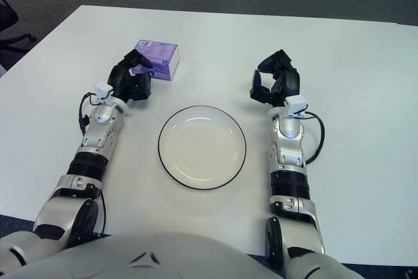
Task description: Put the tissue paper into the plate.
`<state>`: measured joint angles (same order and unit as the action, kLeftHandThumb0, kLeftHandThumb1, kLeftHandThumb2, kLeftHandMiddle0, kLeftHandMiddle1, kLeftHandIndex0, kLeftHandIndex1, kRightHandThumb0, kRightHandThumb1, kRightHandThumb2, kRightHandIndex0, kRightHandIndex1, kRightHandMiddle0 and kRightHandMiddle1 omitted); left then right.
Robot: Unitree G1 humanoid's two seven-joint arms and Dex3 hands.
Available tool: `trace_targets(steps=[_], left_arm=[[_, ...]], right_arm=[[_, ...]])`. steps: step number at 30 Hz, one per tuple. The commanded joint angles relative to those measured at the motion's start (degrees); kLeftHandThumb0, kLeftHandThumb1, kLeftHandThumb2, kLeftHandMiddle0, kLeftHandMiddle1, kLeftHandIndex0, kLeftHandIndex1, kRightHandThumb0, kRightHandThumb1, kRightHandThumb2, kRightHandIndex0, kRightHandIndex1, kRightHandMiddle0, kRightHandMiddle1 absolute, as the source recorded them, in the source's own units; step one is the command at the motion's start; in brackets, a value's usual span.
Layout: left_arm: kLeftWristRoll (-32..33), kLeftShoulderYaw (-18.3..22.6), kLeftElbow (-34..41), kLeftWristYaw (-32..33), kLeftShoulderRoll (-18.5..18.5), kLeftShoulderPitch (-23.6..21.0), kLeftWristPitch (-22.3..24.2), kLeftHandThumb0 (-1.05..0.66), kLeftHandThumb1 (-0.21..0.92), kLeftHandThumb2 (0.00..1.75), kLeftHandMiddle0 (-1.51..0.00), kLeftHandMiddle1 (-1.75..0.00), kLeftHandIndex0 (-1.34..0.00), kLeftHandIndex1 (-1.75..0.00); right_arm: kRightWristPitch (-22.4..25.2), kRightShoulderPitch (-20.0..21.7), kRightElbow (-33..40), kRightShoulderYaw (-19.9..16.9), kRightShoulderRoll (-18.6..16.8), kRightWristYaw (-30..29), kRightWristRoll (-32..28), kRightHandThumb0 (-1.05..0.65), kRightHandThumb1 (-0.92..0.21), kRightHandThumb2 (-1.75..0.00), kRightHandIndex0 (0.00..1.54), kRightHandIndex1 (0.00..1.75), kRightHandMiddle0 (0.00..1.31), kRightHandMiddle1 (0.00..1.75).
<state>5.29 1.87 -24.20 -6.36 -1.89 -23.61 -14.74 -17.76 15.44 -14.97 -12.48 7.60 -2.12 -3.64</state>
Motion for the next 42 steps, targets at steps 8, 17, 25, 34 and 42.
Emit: trace_targets(steps=[8,17,25,34,42], left_arm=[[-3.7,-0.2,2.9,3.9,0.2,6.7,-1.1,-0.46,0.39,1.23,-1.29,-1.75,-0.56,-1.75],[-13.6,-1.3,8.5,9.4,-3.4,5.7,-4.4,-0.46,0.38,1.24,-1.28,-1.75,-0.57,-1.75],[-27.5,-4.1,14.4,15.2,-7.0,3.9,-5.1,-0.47,0.36,1.26,-1.27,-1.75,-0.58,-1.75],[-37.4,-6.3,16.1,17.8,-12.5,1.5,-7.5,-0.47,0.36,1.27,-1.26,-1.75,-0.58,-1.75],[-47.0,-8.9,13.2,24.2,-16.1,-2.6,-8.6,-0.46,0.39,1.22,-1.14,-1.75,-0.55,-1.75]], right_arm=[[-1.4,-12.0,-7.5,0.2,-2.8,-1.6,1.3,-0.45,-0.43,-1.18,1.10,1.75,0.53,1.75],[-0.7,-12.1,-6.7,0.8,-2.9,-3.4,2.4,-0.45,-0.41,-1.19,1.12,1.75,0.54,1.75],[0.7,-12.4,-5.5,1.2,-3.0,-4.1,2.7,-0.45,-0.40,-1.21,1.14,1.75,0.55,1.75],[0.6,-12.4,-5.9,1.1,-3.0,-3.5,1.9,-0.45,-0.41,-1.20,1.12,1.75,0.54,1.75],[0.5,-12.3,-6.2,1.2,-2.9,-3.2,1.8,-0.45,-0.42,-1.19,1.11,1.75,0.53,1.75]])
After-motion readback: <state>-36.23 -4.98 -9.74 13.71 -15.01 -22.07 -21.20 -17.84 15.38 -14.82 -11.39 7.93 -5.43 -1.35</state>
